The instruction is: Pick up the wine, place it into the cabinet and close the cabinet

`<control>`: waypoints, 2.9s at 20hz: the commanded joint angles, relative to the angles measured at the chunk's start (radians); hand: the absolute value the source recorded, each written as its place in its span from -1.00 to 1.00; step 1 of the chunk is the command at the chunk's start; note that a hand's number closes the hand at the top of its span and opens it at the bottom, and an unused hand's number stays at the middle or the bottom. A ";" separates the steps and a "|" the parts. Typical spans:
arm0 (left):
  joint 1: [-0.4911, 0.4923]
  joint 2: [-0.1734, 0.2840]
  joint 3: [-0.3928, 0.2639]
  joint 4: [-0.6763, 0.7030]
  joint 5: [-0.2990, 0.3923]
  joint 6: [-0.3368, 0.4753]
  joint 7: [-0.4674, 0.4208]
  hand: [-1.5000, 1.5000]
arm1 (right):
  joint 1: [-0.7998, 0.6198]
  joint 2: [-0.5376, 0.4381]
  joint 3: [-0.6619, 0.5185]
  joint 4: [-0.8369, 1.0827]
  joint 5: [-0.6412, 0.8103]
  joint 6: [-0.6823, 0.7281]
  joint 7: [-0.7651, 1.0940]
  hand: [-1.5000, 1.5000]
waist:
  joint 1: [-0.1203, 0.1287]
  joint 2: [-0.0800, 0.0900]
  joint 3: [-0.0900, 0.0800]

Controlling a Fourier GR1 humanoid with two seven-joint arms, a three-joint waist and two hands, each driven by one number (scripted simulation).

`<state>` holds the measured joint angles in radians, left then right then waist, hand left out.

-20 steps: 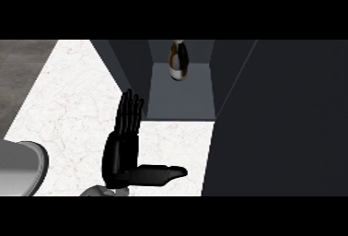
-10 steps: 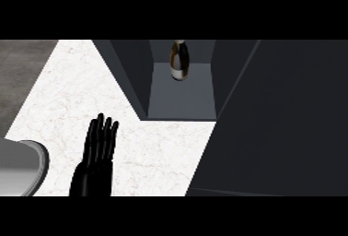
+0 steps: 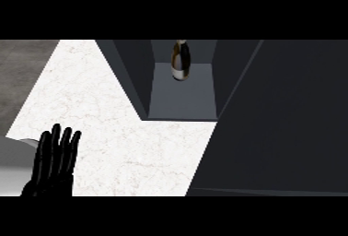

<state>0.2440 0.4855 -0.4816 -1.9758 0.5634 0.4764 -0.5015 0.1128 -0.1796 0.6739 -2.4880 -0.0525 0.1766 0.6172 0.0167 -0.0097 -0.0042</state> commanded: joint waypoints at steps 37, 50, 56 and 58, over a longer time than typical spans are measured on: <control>0.222 0.275 0.535 0.024 0.400 -0.553 -0.006 -1.00 | -1.392 0.179 -0.123 1.180 -0.631 -0.432 -0.116 1.00 | 0.082 0.029 0.001; 0.205 0.308 0.658 0.022 0.480 -0.551 0.081 -1.00 | -1.512 0.139 -0.262 1.652 -0.732 -0.140 -0.296 1.00 | 0.044 0.023 0.003; 0.161 0.311 0.658 0.028 0.473 -0.547 0.092 -1.00 | -1.438 0.091 -0.263 1.759 -0.676 -0.137 -0.444 1.00 | 0.027 0.034 0.003; 0.190 0.309 0.630 0.010 0.455 -0.564 0.100 -1.00 | -1.441 0.084 -0.264 1.776 -0.674 -0.152 -0.436 1.00 | 0.031 0.031 0.002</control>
<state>0.4388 0.7818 0.1306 -1.9782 1.0216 -0.0812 -0.4108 -1.3420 0.0004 0.4750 -0.8592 -0.7686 0.0638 0.2412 0.0708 -0.0163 -0.0173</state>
